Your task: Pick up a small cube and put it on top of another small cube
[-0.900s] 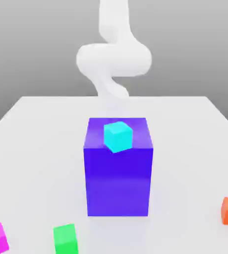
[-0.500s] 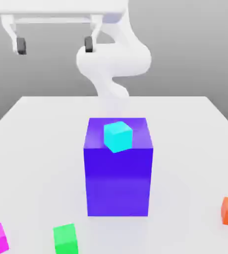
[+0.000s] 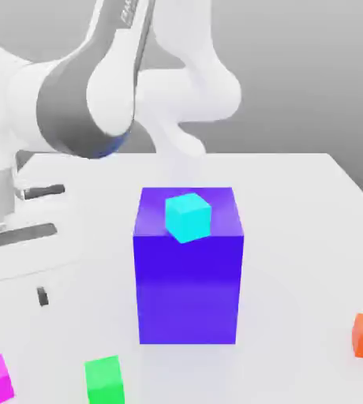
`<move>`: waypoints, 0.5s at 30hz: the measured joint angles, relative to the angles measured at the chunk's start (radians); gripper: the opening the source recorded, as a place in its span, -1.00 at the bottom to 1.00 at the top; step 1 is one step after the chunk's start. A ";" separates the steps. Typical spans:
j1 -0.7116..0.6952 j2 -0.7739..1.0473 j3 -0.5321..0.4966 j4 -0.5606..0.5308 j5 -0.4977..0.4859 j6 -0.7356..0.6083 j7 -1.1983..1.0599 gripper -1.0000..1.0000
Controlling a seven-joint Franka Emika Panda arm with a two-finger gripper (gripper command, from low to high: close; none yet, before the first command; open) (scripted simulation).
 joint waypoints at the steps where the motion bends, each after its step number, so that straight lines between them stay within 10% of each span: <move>1: -0.016 0.032 0.001 0.002 0.000 0.010 -0.032 0.00; 9: -0.143 0.300 0.074 0.043 0.049 0.155 -0.220 0.00; 10: -0.154 0.321 0.086 0.049 0.060 0.170 -0.229 -1.00; 15: -0.154 0.321 0.086 0.049 0.060 0.167 -0.229 -1.00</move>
